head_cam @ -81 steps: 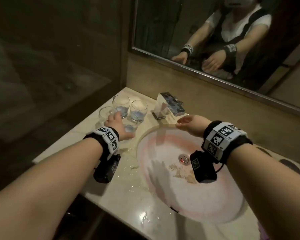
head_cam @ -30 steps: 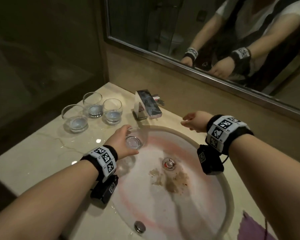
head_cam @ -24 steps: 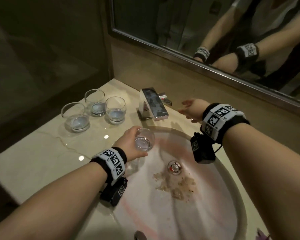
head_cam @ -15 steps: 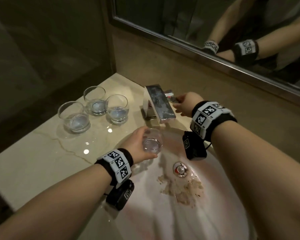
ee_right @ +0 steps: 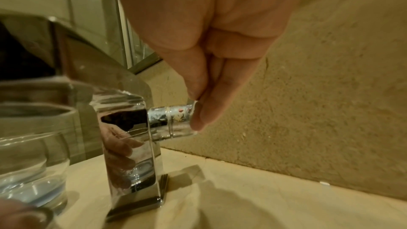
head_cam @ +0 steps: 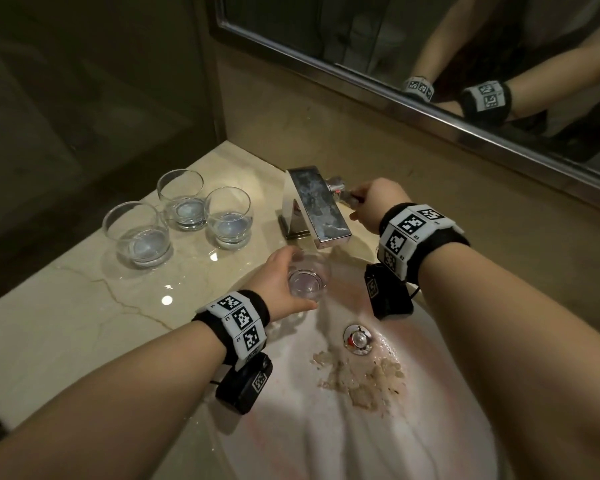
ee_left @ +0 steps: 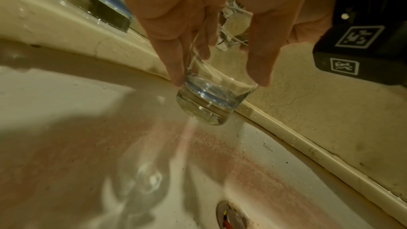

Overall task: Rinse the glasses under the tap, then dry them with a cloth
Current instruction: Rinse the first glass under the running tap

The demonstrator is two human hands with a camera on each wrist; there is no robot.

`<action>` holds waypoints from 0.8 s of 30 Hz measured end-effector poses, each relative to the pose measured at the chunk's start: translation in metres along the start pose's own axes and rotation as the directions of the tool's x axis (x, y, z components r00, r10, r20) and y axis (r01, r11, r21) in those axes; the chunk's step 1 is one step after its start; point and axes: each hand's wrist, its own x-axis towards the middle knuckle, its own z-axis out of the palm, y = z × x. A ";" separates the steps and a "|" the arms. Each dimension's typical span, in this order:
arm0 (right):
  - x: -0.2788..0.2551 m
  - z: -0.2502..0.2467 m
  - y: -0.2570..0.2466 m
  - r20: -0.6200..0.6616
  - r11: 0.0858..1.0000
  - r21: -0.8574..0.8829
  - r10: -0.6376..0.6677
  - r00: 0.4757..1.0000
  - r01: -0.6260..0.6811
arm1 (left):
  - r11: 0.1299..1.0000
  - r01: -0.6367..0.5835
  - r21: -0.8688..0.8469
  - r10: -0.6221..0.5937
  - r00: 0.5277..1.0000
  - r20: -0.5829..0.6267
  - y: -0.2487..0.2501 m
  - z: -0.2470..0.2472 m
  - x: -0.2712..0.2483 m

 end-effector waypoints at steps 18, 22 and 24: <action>0.000 -0.009 -0.002 0.097 0.997 -0.080 -0.004 0.995 0.012 | 0.999 -0.003 0.054 0.002 1.000 0.020 0.004 -0.002 0.007; -0.002 -0.003 0.004 0.068 0.999 0.044 -0.032 0.997 0.029 | 0.998 0.013 0.054 -0.013 1.000 0.012 0.007 -0.002 0.008; -0.011 0.008 0.015 -0.023 0.960 0.275 -0.047 0.999 0.052 | 0.999 0.034 0.015 -0.034 0.999 0.013 0.008 0.000 0.008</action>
